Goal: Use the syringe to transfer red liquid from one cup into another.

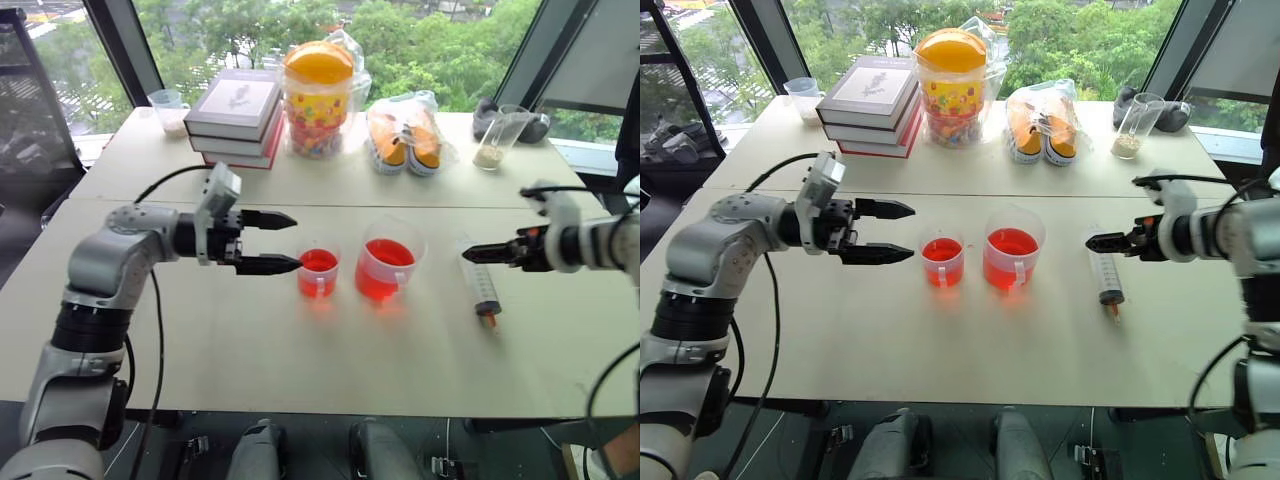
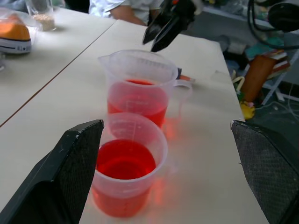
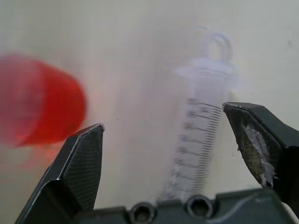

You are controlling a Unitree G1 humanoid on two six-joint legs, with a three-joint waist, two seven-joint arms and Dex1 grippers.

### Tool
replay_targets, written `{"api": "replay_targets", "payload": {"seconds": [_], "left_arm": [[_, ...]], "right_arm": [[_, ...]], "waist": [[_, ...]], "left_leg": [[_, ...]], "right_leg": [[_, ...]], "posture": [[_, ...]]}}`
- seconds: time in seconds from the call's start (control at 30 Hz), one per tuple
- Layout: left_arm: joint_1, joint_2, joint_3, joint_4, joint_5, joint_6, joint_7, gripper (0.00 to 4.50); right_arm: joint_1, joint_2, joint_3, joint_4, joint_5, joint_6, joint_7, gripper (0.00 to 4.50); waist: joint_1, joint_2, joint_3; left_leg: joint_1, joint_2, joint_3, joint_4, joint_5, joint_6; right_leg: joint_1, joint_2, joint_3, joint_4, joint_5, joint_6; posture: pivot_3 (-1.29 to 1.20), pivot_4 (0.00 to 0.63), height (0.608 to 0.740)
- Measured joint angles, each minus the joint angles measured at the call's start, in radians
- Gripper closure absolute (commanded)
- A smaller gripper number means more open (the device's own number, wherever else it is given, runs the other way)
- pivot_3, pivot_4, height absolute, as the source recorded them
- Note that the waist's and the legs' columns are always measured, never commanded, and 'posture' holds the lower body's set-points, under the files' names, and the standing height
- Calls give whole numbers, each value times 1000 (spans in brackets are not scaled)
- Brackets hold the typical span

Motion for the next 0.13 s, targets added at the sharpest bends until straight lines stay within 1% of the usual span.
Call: {"api": "replay_targets", "payload": {"seconds": [0.07,0.13], "left_arm": [[7,15,0,-10,-8,2,-2,0],[8,21,1,-12,-17,10,-1,0]], "right_arm": [[92,-35,-95,-165,64,-9,52,30],[171,-38,-177,-265,118,-8,84,30]], "waist": [[-3,-1,0],[-3,-1,0]], "left_leg": [[2,0,-2,0,0,0],[3,0,-2,1,0,0]], "right_leg": [[3,0,-1,0,0,0],[5,0,-1,-2,-1,-1]], "posture": [[0,150,740],[0,150,740]]}}
